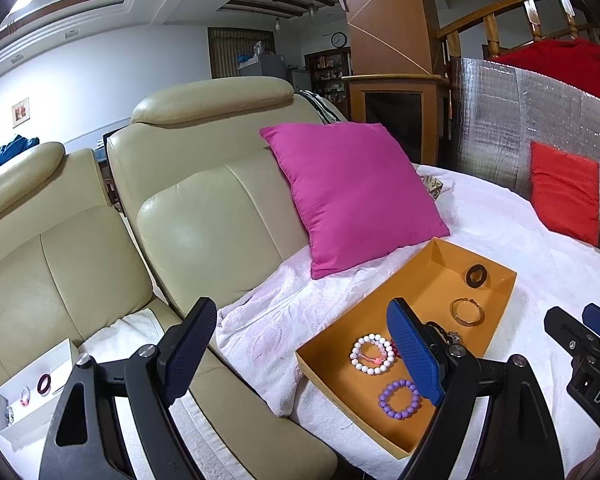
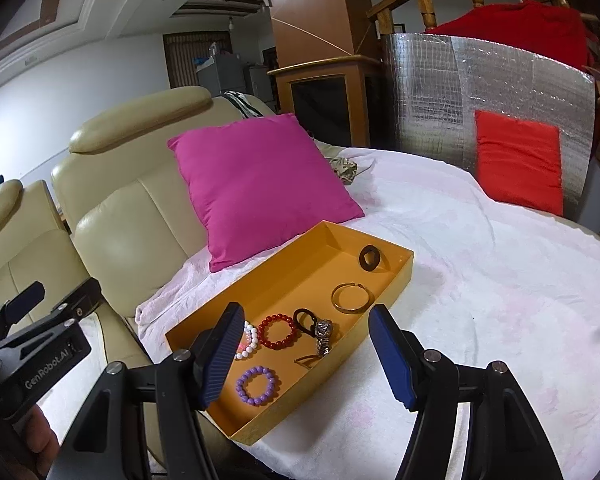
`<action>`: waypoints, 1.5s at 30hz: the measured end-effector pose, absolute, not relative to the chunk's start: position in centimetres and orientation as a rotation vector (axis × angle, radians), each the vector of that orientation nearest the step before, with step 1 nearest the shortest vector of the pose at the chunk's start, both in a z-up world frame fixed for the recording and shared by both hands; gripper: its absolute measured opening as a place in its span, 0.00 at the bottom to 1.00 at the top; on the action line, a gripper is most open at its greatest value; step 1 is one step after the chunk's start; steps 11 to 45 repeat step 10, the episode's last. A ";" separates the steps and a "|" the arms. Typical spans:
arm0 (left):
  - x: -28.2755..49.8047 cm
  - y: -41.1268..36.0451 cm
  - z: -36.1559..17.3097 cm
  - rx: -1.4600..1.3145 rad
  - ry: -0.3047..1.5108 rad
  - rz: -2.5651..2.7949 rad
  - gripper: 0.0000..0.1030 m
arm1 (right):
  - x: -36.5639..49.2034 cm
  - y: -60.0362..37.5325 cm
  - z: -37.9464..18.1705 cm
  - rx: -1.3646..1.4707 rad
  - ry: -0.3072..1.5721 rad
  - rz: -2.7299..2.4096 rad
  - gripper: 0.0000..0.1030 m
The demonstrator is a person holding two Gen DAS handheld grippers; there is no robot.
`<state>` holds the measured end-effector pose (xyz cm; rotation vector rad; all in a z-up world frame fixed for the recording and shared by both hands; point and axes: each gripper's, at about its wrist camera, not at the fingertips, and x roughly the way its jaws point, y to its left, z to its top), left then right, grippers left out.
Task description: Organize jewelry
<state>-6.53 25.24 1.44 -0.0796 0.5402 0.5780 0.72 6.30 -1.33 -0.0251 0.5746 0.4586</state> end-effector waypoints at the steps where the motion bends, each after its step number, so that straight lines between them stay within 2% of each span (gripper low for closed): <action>1: -6.4 25.1 1.4 -0.077 0.540 0.578 0.84 | 0.9 6.0 -1.4 -0.016 0.578 0.458 0.66; 10: -2.1 19.1 1.6 -0.001 0.543 0.409 0.84 | 3.2 -2.0 -2.3 0.047 0.569 0.334 0.67; 45: -2.1 19.1 1.6 -0.001 0.543 0.409 0.84 | 3.2 -2.0 -2.3 0.047 0.569 0.334 0.67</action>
